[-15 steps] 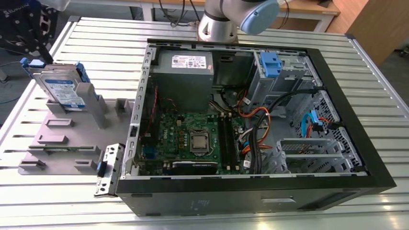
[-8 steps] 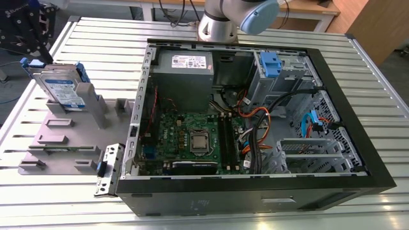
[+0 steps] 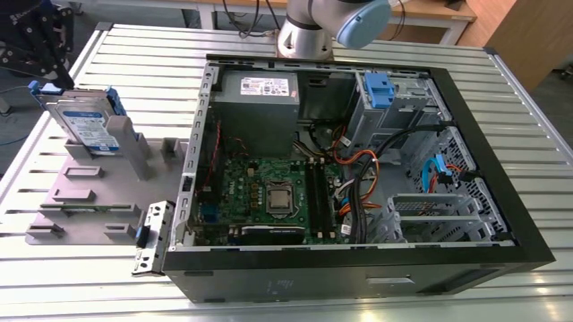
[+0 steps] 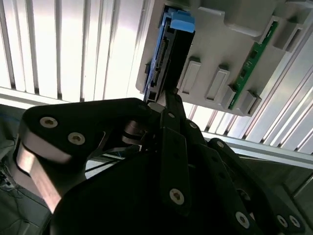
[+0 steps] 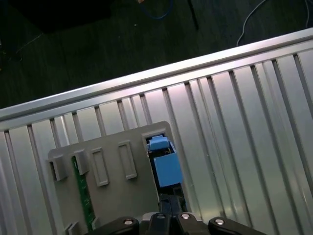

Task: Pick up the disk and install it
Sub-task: 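Pick up the disk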

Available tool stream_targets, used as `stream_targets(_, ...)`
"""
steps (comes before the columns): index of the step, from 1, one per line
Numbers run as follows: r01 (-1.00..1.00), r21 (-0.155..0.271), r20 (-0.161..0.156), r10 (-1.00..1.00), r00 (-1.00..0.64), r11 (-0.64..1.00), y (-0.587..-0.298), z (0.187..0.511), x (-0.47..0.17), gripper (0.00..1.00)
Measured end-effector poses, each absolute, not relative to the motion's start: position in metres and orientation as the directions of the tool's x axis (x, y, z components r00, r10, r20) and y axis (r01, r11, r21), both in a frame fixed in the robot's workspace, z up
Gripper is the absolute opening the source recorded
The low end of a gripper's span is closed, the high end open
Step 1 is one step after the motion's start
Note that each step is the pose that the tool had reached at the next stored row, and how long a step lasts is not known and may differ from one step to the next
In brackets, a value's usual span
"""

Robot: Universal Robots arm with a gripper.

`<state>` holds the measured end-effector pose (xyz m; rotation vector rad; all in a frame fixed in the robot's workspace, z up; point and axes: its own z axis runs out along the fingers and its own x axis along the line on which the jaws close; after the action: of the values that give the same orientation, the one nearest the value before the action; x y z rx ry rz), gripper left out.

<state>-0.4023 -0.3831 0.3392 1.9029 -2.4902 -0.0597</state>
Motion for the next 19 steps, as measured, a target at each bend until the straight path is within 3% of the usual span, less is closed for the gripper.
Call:
stream_targets(6, -0.983, 0.035, -0.019, -0.983, -0.182, 0.182, -0.383, 0.3389, -0.4024, 0.11)
stream_targets(19, -0.984, 0.036, -0.025, -0.984, -0.177, 0.176, -0.383, 0.336, -0.4023, 0.11)
